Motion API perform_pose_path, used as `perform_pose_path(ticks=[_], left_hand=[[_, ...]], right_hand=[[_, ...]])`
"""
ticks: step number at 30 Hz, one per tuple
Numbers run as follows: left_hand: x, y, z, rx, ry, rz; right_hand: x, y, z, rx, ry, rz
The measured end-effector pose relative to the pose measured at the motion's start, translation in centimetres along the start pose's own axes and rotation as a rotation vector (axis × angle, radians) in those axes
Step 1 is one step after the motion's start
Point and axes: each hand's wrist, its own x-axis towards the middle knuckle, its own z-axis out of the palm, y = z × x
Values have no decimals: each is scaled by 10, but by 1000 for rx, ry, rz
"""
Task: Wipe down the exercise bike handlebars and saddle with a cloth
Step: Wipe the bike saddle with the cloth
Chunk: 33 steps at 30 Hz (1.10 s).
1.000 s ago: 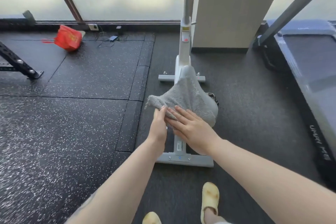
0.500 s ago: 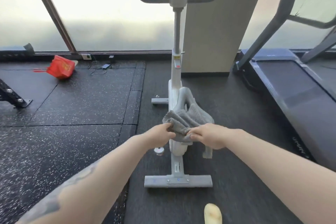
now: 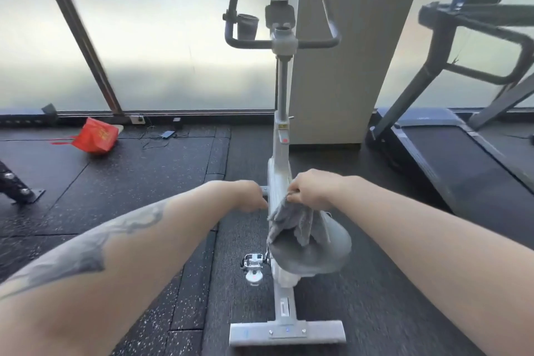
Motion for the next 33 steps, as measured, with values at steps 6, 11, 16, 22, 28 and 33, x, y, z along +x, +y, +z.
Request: perform_pose_path(ticks=[6,11,16,22,28,33], left_hand=[[20,-27,-58,6,114,-86],[32,-57,-94,-89,211,-132],[44,-95,-119,-92,224,-107],[63,-158,-160,-10,212,-38],[73,-221,-223,28,288,70],[87,-255,-267,31,303,98]], right_hand=[[36,7,-67,4,96,-36],[67,-7,-100,-3,155,-39],[104,-33,-117,-3,152,-13],[150,-73,-141,49,163,84],[182,-103,-177,113,234,226],[197,-96,-210,168,314,352]])
